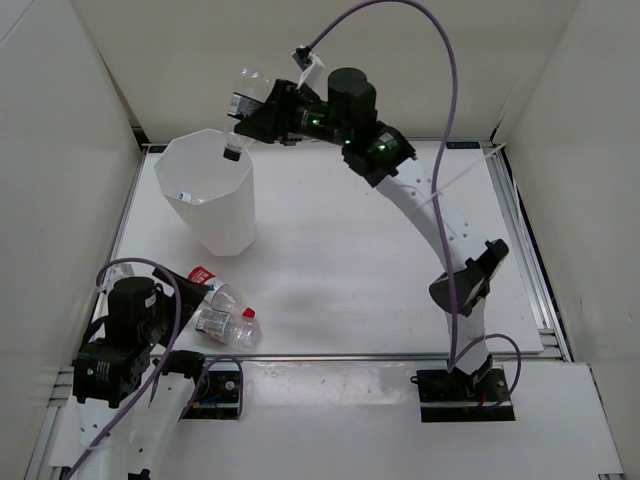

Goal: Put the plastic bottles in the bin

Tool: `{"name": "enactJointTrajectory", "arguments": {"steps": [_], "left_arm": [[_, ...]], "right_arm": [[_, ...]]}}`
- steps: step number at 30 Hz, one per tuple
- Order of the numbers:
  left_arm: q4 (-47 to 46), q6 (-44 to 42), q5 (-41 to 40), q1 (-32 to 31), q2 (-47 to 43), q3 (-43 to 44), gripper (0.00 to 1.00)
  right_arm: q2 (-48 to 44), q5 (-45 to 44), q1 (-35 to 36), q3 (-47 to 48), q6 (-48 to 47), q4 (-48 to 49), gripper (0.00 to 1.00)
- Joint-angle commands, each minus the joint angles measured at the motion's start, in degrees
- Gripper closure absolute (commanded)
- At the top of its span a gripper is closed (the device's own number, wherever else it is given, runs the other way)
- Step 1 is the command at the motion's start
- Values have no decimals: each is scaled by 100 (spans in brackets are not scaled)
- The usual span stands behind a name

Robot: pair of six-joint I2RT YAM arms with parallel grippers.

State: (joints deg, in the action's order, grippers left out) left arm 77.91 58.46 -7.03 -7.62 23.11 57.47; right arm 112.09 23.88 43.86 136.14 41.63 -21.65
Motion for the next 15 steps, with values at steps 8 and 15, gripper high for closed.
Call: {"name": "enactJointTrajectory", "arguments": {"steps": [8,15], "left_arm": [[392,-634,1257,32,931,70,0],[392,-766,1046,32,1327,194,0]], "right_arm": [[1771,-2167,826,774,-1911,2718,78],[1431,-2387,1256,582,-3502,2368,0]]}}
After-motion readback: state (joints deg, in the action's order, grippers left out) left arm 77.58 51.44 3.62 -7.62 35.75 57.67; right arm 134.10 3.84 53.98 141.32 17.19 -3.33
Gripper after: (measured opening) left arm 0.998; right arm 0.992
